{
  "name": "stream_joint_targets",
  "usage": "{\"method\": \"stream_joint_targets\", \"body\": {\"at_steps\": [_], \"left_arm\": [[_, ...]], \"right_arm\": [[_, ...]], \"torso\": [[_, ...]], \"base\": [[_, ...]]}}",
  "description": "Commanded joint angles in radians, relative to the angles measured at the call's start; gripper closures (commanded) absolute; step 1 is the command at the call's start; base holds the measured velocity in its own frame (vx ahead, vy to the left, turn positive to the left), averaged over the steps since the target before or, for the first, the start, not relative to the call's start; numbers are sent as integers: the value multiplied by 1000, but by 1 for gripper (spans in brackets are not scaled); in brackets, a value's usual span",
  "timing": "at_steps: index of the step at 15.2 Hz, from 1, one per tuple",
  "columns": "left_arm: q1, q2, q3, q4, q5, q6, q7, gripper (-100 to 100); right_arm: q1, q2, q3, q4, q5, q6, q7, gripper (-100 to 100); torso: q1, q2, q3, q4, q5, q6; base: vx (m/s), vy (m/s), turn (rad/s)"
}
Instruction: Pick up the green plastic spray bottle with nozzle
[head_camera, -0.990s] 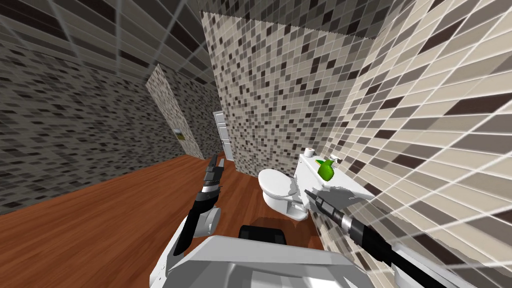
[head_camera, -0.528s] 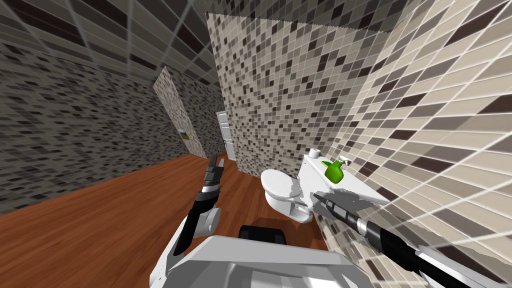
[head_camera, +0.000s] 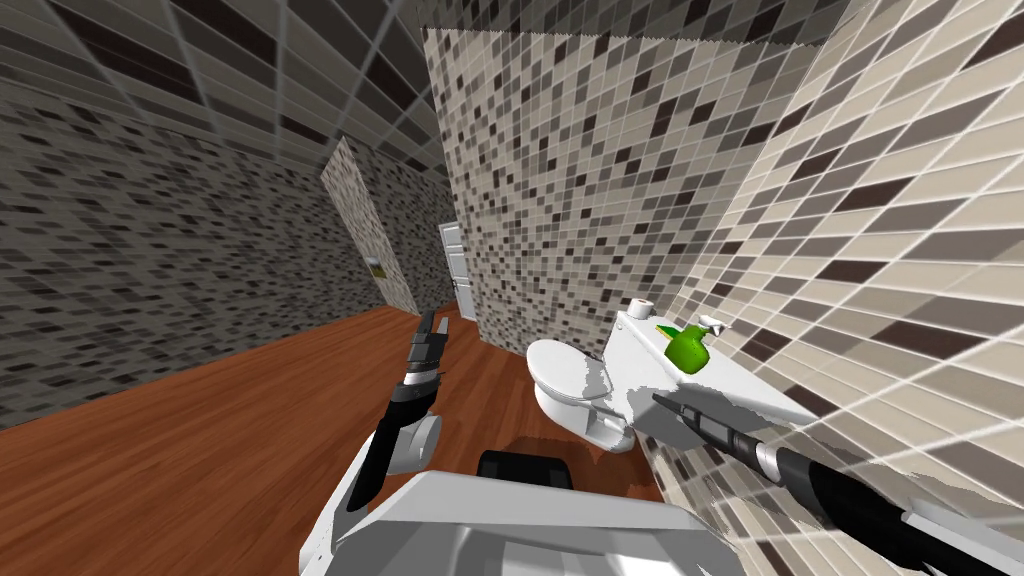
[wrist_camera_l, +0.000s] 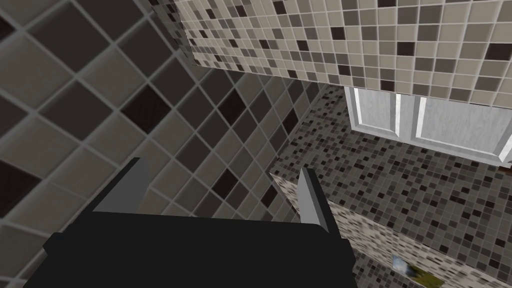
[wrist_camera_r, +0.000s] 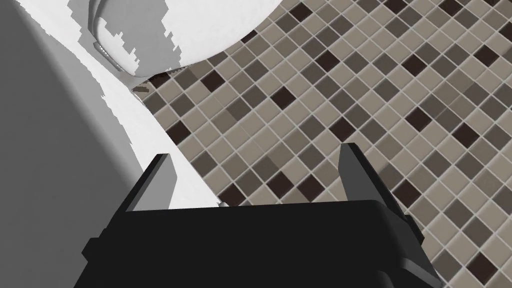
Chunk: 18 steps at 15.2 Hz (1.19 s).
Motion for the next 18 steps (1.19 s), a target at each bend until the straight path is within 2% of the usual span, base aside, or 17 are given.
{"method": "stream_joint_targets", "body": {"at_steps": [1,3,4,7,8,9,10,11,12,13,14,16,18], "left_arm": [[0,0,0,0,0,0,0,0],[0,0,0,0,0,0,0,0],[0,0,0,0,0,0,0,0],[0,0,0,0,0,0,0,0],[0,0,0,0,0,0,0,0],[0,0,0,0,0,0,0,0],[0,0,0,0,0,0,0,0],[0,0,0,0,0,0,0,0],[0,0,0,0,0,0,0,0],[0,0,0,0,0,0,0,0],[0,0,0,0,0,0,0,0],[0,0,0,0,0,0,0,0],[0,0,0,0,0,0,0,0]], "right_arm": [[-24,-50,32,50,-5,5,-14,-100],[-24,-66,32,67,-5,5,-14,-100],[-31,-102,49,103,-12,8,-20,-100],[-38,-155,64,148,-19,11,-25,-100],[-44,-181,78,185,-25,14,-30,-100],[-44,-197,78,185,-25,14,-30,-100],[-50,-224,91,219,-30,17,-34,-100],[-50,-236,91,219,-30,17,-34,-100],[-56,-262,103,250,-36,20,-38,-100],[-56,-274,103,250,-36,20,-38,-100],[-62,-304,114,279,-41,23,-42,-100],[-62,-309,114,279,-41,23,-42,-100],[-73,-371,131,328,-49,28,-47,-100]], "torso": [[0,0,0,0,0,0],[0,-1,0,0,0,0],[0,0,0,0,0,0],[0,-1,0,0,0,0],[0,-1,0,0,0,0],[0,-1,0,0,0,0],[0,-1,-1,0,0,0],[0,-1,-1,0,0,0],[0,-1,-1,0,0,0],[0,-1,-1,0,0,0],[0,-1,-1,0,0,0],[0,-2,-1,0,0,0],[-1,-1,-1,0,0,0]], "base": [[13,63,88],[13,48,42],[10,44,63],[15,49,71],[24,50,81],[25,51,51],[23,59,70],[18,52,57],[22,49,76],[22,39,67],[28,40,80],[27,31,37],[23,33,83]]}}
